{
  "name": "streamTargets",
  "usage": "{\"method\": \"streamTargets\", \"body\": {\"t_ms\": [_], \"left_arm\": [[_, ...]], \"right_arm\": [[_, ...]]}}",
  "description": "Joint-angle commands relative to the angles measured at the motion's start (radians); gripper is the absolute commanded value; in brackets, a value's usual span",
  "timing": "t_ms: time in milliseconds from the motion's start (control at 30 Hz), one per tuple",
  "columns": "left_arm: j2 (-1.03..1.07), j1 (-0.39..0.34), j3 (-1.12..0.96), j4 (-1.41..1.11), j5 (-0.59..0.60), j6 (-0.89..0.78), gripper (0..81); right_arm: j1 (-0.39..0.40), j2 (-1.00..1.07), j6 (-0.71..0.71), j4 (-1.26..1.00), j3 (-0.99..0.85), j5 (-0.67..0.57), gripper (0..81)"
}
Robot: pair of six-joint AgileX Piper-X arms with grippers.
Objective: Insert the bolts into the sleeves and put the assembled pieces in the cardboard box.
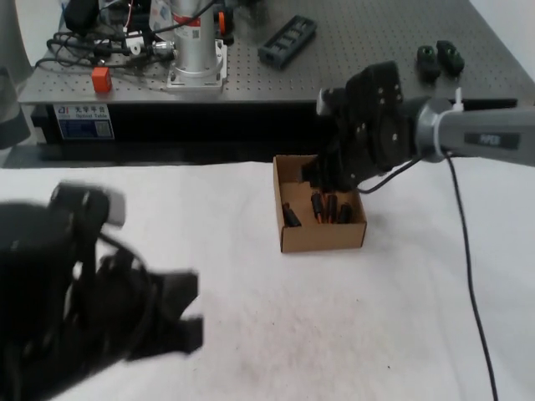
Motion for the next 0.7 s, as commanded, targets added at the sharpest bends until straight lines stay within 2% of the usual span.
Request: {"method": "streamTargets", "body": {"t_ms": [0, 67, 200, 267, 367, 467, 667], "left_arm": [[-0.09, -0.001, 0.065, 0.093, -0.077, -0.007, 0.7], [-0.136, -0.001, 0.095, 0.112, -0.106, -0.041, 0.7], [-0.209, -0.001, 0.143, 0.115, -0.145, -0.089, 0.7], [-0.235, -0.001, 0.158, 0.132, -0.175, -0.089, 0.7], [-0.268, -0.001, 0.169, 0.178, -0.22, -0.086, 0.7], [-0.297, -0.001, 0.168, 0.218, -0.228, -0.086, 0.7], [-0.369, -0.001, 0.168, 0.237, -0.24, -0.094, 0.7]], "right_arm": [[0.003, -0.012, 0.0, -0.001, -0.023, -0.001, 3.2], [0.003, -0.012, 0.0, -0.001, -0.023, -0.007, 12.7], [0.003, -0.012, 0.0, 0.017, -0.023, -0.04, 37.7], [0.003, -0.023, 0.014, 0.021, -0.023, -0.058, 40.3], [-0.002, -0.077, 0.0, 0.029, -0.008, -0.181, 34.7], [-0.004, -0.195, -0.016, 0.03, 0.082, -0.288, 23.4], [-0.004, -0.588, -0.047, -0.154, 0.471, -0.299, 2.1]]}}
